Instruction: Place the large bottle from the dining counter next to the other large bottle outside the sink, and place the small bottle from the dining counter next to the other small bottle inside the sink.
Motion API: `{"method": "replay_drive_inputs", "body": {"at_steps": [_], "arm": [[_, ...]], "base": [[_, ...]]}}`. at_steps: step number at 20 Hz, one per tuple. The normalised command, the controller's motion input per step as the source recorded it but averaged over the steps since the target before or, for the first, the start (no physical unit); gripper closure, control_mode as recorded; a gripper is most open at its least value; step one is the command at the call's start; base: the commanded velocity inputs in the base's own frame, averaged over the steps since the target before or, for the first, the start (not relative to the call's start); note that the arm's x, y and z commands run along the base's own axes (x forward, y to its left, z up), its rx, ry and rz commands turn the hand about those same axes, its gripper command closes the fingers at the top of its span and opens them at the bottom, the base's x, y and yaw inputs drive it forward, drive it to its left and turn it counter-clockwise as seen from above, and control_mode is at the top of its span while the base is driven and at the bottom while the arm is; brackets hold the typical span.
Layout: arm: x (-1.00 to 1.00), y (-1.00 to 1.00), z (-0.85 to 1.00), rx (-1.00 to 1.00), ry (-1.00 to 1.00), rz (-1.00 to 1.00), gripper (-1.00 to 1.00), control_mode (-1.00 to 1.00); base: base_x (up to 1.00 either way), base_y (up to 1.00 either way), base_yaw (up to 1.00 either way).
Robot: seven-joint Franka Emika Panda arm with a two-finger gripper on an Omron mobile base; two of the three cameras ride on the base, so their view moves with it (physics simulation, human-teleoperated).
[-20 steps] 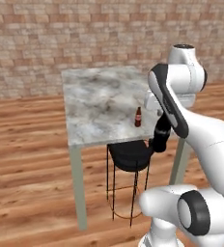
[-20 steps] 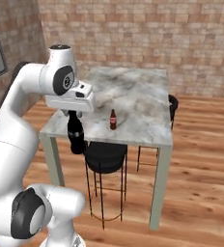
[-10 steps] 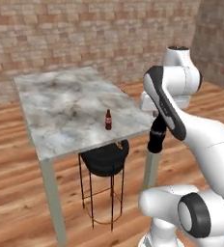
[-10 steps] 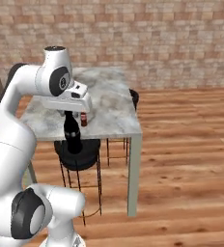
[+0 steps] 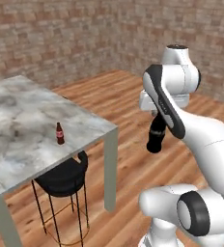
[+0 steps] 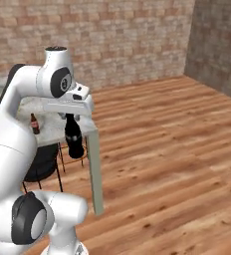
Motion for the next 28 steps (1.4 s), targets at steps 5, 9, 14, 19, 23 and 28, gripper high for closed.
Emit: {"method": "replay_drive_inputs", "body": {"at_steps": [5,9,14,19,23,28], "arm": [[0.00,0.00,0.00,0.00,0.00,0.00,1.00,1.00],[0.00,0.00,0.00,0.00,0.00,0.00,1.00,1.00],[0.00,0.00,0.00,0.00,0.00,0.00,1.00,1.00],[0.00,0.00,0.00,0.00,0.00,0.00,1.00,1.00],[0.00,0.00,0.00,0.00,0.00,0.00,1.00,1.00],[0.00,0.00,0.00,0.00,0.00,0.00,1.00,1.00]], "base": [[0.00,-0.20,-0.59],[0.00,-0.34,-0.56],[-0.02,-0.33,-0.56],[-0.09,-0.23,-0.60],[-0.02,-0.12,-0.61],[-0.10,-0.18,-0.57]]}}
